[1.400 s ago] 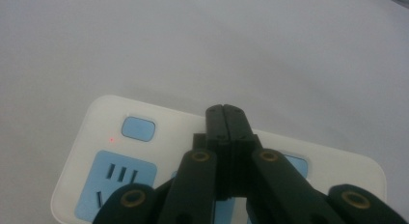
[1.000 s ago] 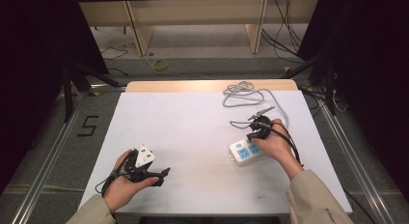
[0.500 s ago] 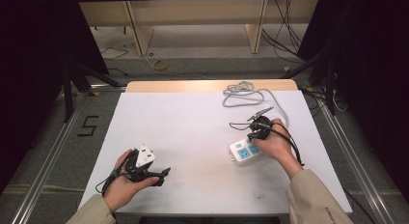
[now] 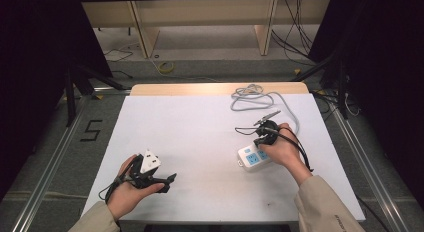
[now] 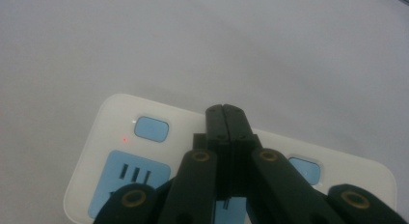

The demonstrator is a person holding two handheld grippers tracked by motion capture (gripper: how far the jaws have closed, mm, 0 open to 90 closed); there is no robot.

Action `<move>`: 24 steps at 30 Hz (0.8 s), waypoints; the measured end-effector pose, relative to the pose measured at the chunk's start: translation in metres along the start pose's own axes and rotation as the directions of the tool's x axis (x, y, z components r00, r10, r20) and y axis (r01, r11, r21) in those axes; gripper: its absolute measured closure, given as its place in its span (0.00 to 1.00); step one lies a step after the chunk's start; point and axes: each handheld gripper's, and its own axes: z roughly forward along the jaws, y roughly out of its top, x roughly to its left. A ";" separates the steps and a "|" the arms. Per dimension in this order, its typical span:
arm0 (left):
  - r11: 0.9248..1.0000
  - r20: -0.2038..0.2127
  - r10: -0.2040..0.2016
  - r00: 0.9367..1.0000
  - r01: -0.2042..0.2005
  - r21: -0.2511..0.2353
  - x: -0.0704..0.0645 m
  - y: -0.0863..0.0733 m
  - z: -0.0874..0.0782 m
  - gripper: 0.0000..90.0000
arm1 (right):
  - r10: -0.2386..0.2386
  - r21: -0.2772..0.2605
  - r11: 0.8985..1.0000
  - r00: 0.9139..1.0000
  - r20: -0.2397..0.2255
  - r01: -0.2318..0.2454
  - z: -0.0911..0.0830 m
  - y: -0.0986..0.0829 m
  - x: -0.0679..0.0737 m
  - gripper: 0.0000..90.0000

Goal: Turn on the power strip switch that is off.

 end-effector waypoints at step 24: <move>1.000 0.002 0.005 1.000 -0.005 0.008 -0.001 0.000 0.000 0.16 | 0.033 0.021 0.999 0.999 0.004 -0.033 0.001 -0.001 -0.002 1.00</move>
